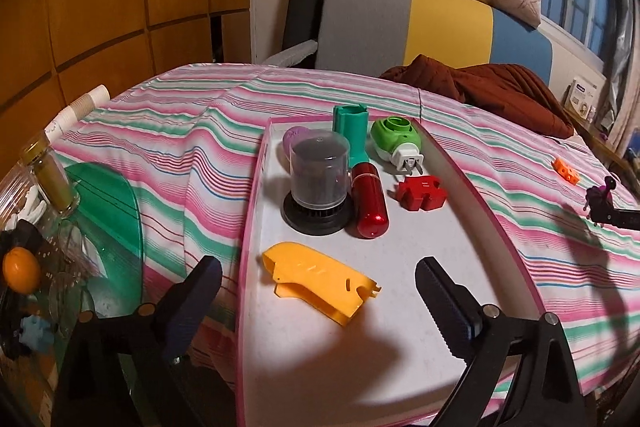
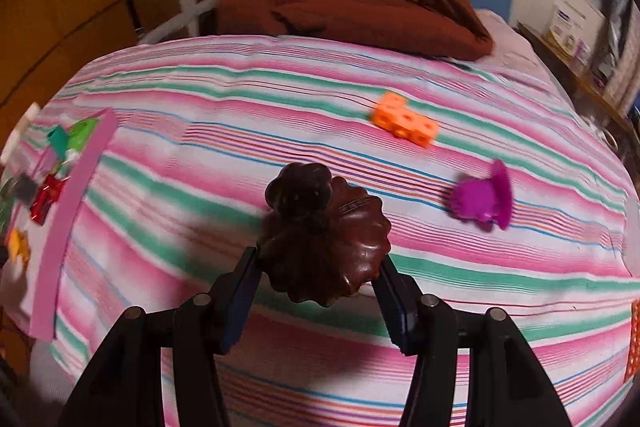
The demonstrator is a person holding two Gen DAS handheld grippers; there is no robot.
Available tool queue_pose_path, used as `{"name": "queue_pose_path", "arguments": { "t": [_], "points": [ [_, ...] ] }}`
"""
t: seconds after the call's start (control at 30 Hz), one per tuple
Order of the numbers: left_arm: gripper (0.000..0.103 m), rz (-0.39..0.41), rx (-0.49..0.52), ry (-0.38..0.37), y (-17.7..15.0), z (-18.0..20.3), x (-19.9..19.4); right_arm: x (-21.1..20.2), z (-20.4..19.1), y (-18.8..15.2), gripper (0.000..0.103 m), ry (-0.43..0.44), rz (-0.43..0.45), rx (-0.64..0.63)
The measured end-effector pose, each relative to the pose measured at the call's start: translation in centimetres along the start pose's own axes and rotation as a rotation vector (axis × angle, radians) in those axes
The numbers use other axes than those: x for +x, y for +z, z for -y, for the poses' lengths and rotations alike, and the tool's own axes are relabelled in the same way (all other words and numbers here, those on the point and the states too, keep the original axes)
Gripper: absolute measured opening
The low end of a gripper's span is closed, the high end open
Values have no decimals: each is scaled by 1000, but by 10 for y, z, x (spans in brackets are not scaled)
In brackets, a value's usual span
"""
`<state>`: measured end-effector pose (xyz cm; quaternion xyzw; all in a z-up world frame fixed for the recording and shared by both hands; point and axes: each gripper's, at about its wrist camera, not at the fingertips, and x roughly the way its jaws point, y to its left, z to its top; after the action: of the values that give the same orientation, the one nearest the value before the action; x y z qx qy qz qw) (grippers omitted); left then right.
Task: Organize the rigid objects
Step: 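Carry the brown spiky ball into the tray with the right tool and release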
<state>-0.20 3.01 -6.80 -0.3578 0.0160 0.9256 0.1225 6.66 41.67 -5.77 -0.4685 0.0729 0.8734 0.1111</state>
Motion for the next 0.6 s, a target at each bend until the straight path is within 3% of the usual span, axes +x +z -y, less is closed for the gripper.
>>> {"name": "queue_pose_path", "arguments": {
  "t": [0.6],
  "points": [
    [100,18,3,-2,-2,-8,-7,-21,-123,-3,56,260,39,-101]
  ]
}}
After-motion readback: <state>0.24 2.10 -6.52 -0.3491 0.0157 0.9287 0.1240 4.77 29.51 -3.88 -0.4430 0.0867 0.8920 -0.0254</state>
